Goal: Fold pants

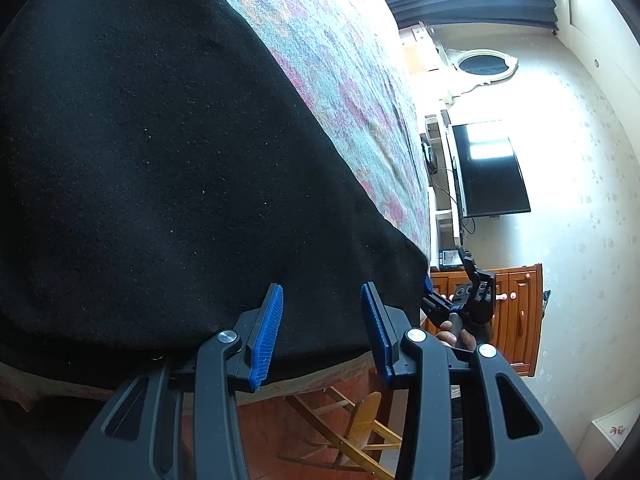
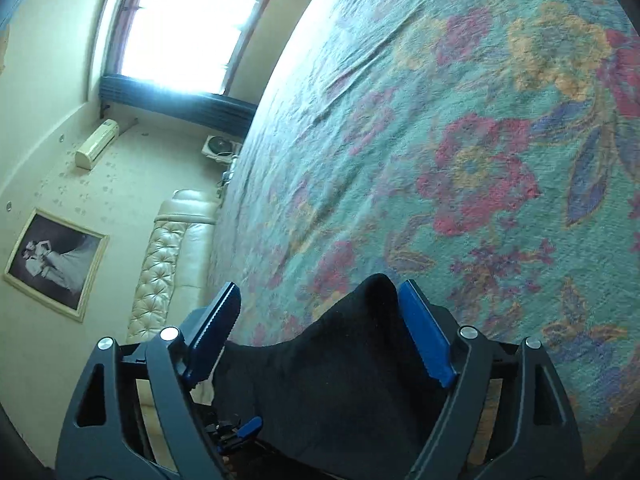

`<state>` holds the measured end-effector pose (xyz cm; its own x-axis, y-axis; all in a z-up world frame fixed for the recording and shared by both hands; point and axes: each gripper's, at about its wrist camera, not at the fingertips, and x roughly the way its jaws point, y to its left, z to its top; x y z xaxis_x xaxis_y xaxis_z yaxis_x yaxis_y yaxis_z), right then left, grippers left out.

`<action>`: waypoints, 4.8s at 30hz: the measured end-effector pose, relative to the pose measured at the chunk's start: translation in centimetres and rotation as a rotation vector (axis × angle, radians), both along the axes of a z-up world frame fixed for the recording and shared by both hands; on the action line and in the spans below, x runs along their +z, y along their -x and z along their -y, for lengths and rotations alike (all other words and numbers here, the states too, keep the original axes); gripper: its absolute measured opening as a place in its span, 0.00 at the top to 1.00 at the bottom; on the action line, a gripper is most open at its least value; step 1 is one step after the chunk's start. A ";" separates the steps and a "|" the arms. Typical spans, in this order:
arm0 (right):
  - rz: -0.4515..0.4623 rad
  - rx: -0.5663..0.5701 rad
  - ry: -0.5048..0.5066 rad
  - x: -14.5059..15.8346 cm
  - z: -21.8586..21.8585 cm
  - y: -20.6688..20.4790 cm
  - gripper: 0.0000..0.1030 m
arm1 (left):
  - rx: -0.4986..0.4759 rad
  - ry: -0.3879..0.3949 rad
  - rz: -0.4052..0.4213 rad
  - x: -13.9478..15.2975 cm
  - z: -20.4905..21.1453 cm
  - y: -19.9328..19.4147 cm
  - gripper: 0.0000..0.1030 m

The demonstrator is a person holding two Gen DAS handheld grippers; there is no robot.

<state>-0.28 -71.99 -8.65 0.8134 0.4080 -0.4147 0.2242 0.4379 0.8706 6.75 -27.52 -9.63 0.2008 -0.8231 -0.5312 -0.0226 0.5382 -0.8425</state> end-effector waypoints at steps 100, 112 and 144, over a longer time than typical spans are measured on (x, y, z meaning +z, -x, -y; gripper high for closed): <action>0.037 0.351 0.359 15.2 -27.1 -3.5 0.89 | -0.268 -0.398 0.447 3.0 -12.5 -0.3 0.05; -0.004 0.457 0.396 12.8 -37.6 -8.0 0.89 | -0.226 -0.397 0.398 3.2 -15.4 -0.8 0.05; -0.155 0.544 0.444 2.2 -52.0 -12.5 0.74 | -0.161 -0.393 0.370 3.8 -20.4 -1.9 0.05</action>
<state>12.23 -19.97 -6.48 0.4609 0.5045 -0.7301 -0.0199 0.8283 0.5599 8.61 -7.14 -5.84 0.3203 -0.6130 -0.7222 0.3451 0.7855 -0.5137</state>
